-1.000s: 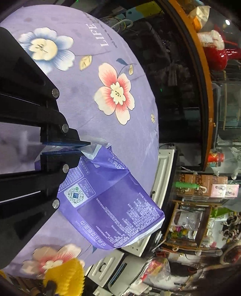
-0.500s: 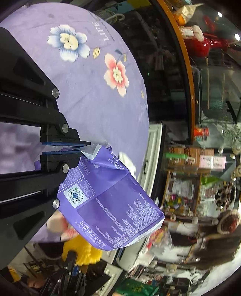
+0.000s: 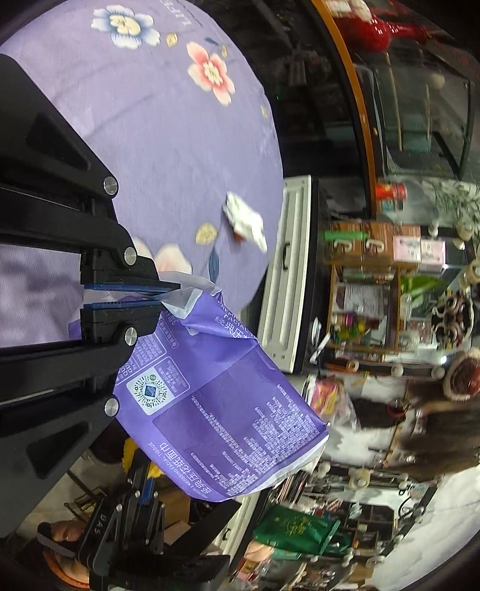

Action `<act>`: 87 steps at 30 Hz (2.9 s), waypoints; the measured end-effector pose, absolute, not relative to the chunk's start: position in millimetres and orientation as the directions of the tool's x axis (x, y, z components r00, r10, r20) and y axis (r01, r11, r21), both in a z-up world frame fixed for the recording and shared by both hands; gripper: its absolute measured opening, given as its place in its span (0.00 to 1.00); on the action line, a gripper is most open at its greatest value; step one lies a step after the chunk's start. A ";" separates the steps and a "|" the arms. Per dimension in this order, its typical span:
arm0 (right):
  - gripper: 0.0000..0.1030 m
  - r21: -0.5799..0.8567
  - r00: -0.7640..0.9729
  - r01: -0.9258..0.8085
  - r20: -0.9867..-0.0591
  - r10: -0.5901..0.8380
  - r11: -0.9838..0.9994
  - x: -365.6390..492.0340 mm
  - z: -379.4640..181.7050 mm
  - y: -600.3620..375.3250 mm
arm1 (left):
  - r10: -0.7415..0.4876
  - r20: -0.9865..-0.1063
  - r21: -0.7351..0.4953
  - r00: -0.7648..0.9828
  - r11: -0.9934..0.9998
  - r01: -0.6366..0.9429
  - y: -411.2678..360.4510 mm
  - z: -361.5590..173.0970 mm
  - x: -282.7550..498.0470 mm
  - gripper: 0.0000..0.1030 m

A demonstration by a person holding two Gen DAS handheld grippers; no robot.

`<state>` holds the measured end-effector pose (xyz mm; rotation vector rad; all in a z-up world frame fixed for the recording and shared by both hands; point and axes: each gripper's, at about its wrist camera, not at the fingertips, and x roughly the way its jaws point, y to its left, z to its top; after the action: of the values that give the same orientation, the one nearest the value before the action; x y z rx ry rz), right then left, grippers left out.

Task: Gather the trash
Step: 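Carry the yellow net over the black bin and open the right gripper, then lower the purple bag into the bin and open the left gripper, then move both grippers back over the table toward the tissue and peel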

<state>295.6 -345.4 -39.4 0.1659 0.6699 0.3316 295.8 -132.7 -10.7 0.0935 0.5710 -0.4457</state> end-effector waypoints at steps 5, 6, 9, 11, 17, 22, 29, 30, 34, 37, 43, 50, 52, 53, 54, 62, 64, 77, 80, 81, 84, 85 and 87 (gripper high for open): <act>0.11 0.279 0.728 -0.166 -0.613 0.308 0.946 298.0 -65.4 -376.5 | -0.416 -0.557 -0.047 0.718 0.880 0.473 -167.4 -17.6 298.3 0.05; 0.11 0.284 0.721 -0.149 -0.624 0.301 0.947 300.5 -72.8 -381.9 | -0.422 -0.562 -0.048 0.711 0.875 0.481 -174.3 -19.5 299.7 0.05; 0.11 0.300 0.703 -0.095 -0.655 0.277 0.949 306.9 -97.2 -396.6 | -0.431 -0.581 -0.041 0.691 0.863 0.504 -196.8 -27.2 304.1 0.05; 0.11 0.318 0.689 -0.063 -0.671 0.272 0.946 311.9 -113.1 -404.6 | -0.440 -0.598 -0.048 0.670 0.854 0.518 -209.9 -33.9 308.7 0.05; 0.17 0.338 0.643 0.040 -0.729 0.235 0.940 322.7 -162.9 -427.3 | -0.449 -0.644 -0.042 0.619 0.829 0.558 -249.5 -55.9 314.8 0.05; 0.54 0.342 0.626 0.137 -0.757 0.186 0.930 315.1 -192.3 -447.0 | -0.448 -0.685 -0.041 0.574 0.811 0.583 -282.0 -77.9 317.5 0.05; 0.54 0.362 0.638 0.205 -0.754 0.157 0.909 285.5 -200.8 -476.1 | -0.418 -0.751 -0.062 0.511 0.815 0.576 -308.5 -119.2 323.6 0.05; 0.54 0.367 0.643 0.215 -0.751 0.151 0.905 280.3 -199.7 -480.6 | -0.416 -0.757 -0.067 0.503 0.817 0.573 -310.3 -123.4 324.6 0.05; 0.54 0.366 0.670 0.256 -0.735 0.109 0.895 253.3 -190.2 -497.5 | -0.392 -0.794 -0.074 0.465 0.821 0.566 -322.8 -150.3 329.9 0.05; 0.55 0.358 0.687 0.281 -0.722 0.073 0.890 238.0 -179.3 -506.5 | -0.377 -0.815 -0.079 0.440 0.825 0.560 -331.4 -164.7 334.8 0.05; 0.55 0.351 0.721 0.308 -0.693 0.024 0.884 218.3 -158.6 -521.9 | -0.332 -0.848 -0.051 0.413 0.827 0.560 -348.1 -189.5 336.2 0.05; 0.55 0.358 0.745 0.308 -0.667 0.011 0.881 213.2 -139.7 -526.5 | -0.300 -0.873 -0.039 0.384 0.829 0.558 -355.8 -201.4 337.9 0.05; 0.55 0.359 0.749 0.305 -0.663 0.011 0.882 213.9 -135.8 -525.4 | -0.301 -0.873 -0.036 0.385 0.826 0.563 -357.4 -202.5 336.9 0.05; 0.55 0.356 0.749 0.305 -0.662 0.008 0.884 213.9 -134.5 -525.0 | -0.302 -0.872 -0.033 0.384 0.821 0.571 -358.2 -202.1 335.5 0.07; 0.55 0.354 0.749 0.303 -0.662 0.008 0.885 214.9 -133.4 -524.3 | -0.303 -0.873 -0.031 0.383 0.818 0.575 -359.1 -202.0 334.8 0.09; 0.66 0.338 0.758 0.298 -0.652 -0.006 0.893 217.1 -122.4 -520.5 | -0.339 -0.833 -0.016 0.438 0.805 0.593 -354.5 -183.2 324.9 0.52; 0.66 0.331 0.762 0.294 -0.648 -0.010 0.897 219.4 -118.6 -518.1 | -0.359 -0.816 -0.020 0.453 0.800 0.599 -352.3 -174.2 320.7 0.55; 0.68 0.338 0.774 0.206 -0.630 0.058 0.918 248.3 -97.9 -490.8 | -0.448 -0.677 -0.016 0.584 0.802 0.597 -301.2 -92.5 292.6 0.79; 0.68 0.340 0.781 0.168 -0.619 0.086 0.925 257.7 -89.4 -476.9 | -0.443 -0.650 -0.002 0.617 0.813 0.582 -285.8 -77.1 292.0 0.82; 0.68 0.339 0.782 0.154 -0.616 0.095 0.928 261.3 -86.0 -472.3 | -0.440 -0.640 0.008 0.630 0.816 0.578 -281.4 -71.9 291.3 0.84; 0.69 0.337 0.789 0.099 -0.600 0.132 0.936 275.1 -73.6 -454.1 | -0.422 -0.619 0.043 0.662 0.824 0.565 -268.3 -59.0 292.8 0.88; 0.69 0.336 0.789 0.086 -0.597 0.142 0.938 278.6 -70.6 -449.1 | -0.418 -0.614 0.046 0.670 0.828 0.559 -262.7 -55.1 293.8 0.88; 0.69 0.330 0.791 0.051 -0.589 0.163 0.943 286.3 -64.0 -437.1 | -0.410 -0.603 0.050 0.685 0.837 0.545 -248.5 -47.0 297.9 0.91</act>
<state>286.3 -437.1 -64.0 0.3410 0.6583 0.0614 297.9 -248.5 -47.0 0.2338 0.6148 -0.5401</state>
